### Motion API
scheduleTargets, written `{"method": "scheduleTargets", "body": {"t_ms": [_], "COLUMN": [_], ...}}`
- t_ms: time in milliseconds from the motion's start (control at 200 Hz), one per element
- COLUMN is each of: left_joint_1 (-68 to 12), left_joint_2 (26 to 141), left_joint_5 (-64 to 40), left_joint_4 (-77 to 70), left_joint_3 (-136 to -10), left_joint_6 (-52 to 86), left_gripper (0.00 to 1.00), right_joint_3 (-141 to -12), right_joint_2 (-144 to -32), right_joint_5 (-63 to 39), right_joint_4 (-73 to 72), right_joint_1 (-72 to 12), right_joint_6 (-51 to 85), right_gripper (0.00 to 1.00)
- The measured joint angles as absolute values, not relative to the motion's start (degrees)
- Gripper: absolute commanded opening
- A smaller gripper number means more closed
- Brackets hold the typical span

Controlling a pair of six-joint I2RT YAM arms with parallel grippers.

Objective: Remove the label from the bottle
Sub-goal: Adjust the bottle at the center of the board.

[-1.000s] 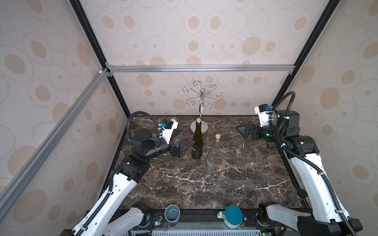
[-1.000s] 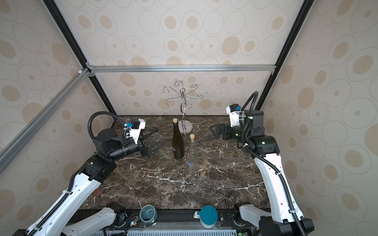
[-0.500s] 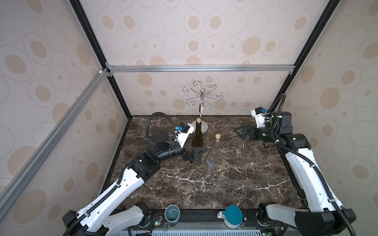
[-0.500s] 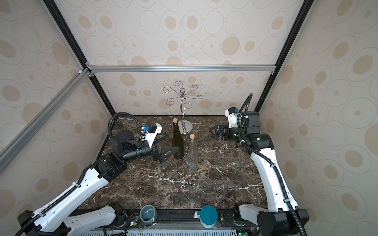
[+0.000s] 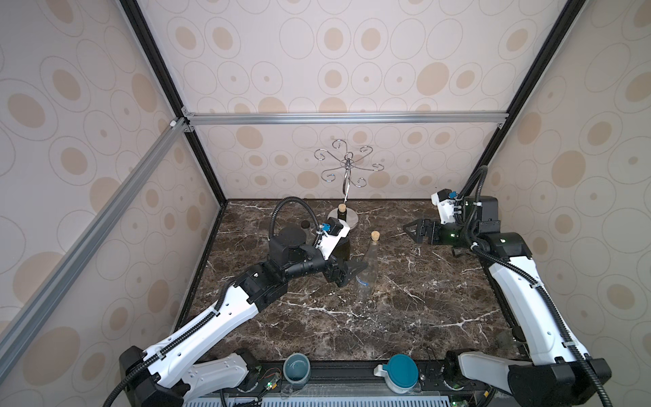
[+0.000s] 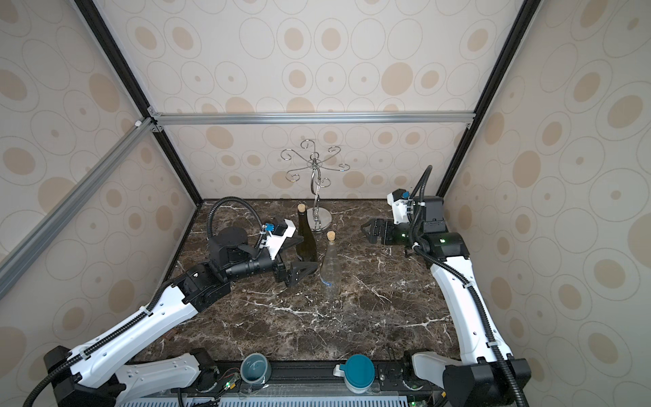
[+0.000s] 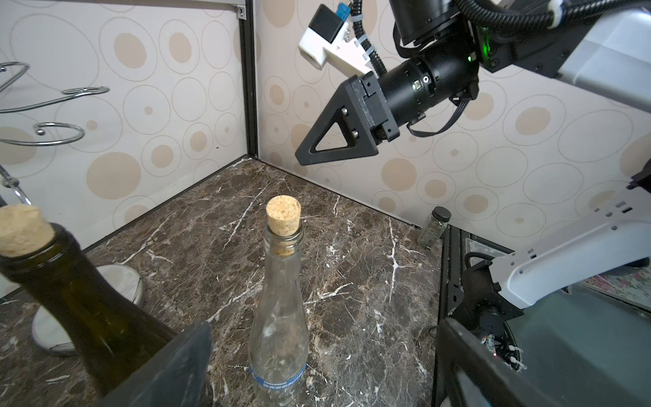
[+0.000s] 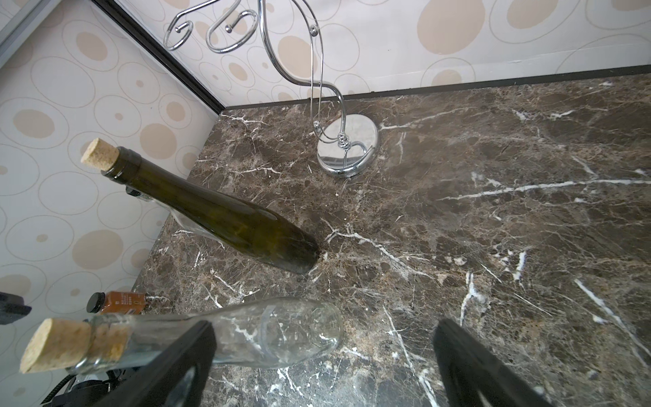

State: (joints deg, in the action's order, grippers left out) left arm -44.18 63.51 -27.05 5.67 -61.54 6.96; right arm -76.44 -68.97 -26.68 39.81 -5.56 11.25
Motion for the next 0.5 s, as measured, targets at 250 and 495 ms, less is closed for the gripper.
{"method": "scheduleTargets", "body": {"t_ms": [250, 495], "left_joint_1": [-44.2, -44.3], "left_joint_2": [70.0, 76.7], "left_joint_5": [-27.1, -26.9], "left_joint_4": [1.6, -1.9], "left_joint_3": [-62.2, -64.4], "left_joint_6": [5.0, 3.9], "left_gripper": [0.88, 0.80], "right_joint_3": [-74.3, -74.3], "right_joint_2": [-67.9, -68.2], "right_joint_5": [-25.9, -25.6], "right_joint_4": [39.7, 39.4], "right_joint_1": [-5.5, -5.5], "right_joint_6": [11.3, 11.2], "right_gripper": [0.98, 0.98]}}
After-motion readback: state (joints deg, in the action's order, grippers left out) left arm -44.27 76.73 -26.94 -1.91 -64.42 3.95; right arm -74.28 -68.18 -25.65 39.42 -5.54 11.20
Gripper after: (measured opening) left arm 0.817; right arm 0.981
